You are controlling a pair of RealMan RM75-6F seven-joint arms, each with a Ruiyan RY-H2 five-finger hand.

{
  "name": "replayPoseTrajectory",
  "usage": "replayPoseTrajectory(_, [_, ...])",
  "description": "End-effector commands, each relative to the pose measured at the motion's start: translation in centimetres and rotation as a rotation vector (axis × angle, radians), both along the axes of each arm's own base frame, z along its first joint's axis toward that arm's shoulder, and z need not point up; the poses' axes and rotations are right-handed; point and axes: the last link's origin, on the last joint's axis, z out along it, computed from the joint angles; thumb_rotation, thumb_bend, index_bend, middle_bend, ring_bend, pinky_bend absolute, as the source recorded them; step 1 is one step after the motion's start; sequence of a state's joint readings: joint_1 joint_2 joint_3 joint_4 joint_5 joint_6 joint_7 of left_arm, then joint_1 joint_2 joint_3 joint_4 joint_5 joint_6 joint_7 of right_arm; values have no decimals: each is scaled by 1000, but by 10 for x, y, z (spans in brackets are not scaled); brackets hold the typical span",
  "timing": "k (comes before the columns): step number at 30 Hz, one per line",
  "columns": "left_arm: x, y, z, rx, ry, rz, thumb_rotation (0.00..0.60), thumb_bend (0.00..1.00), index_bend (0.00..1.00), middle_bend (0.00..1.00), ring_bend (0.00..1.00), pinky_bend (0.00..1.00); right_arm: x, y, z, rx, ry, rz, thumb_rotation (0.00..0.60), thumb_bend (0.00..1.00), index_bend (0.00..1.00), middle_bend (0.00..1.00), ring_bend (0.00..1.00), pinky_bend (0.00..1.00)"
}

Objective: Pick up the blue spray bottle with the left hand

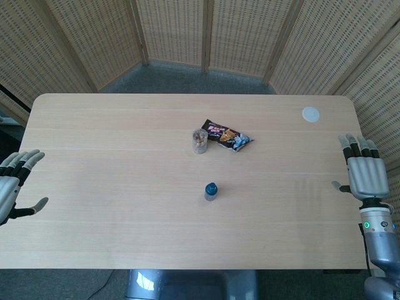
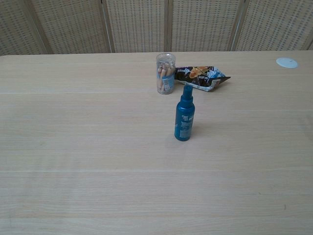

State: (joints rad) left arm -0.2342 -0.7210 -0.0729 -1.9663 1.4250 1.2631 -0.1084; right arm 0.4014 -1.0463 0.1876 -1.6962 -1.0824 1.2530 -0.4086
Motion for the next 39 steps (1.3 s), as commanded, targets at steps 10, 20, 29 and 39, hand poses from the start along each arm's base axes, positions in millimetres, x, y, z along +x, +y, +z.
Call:
replayPoseTrajectory(10, [5,4,-7,-27,-1,-25,600,323,65,30,0,0,-1,6,4,-5,-32,-4,600,0,0,0,0,0])
replayPoseTrajectory(20, [23,29,-39,-156,-123,-75,600,320,43,20,0,0,-3,11,8,-15,-78,-19,600,0,0,0,0,0])
replayPoseTrajectory(29, [49,58,-92,-328,-284,-82,600,287,8,2,0,0,-4,21,24,-47,-101,-19,600,0,0,0,0,0])
replayPoseTrajectory(39, [89,87,-157,-469,-418,-95,600,274,0,0,0,0,-12,30,37,-75,-142,-41,600,0,0,0,0,0])
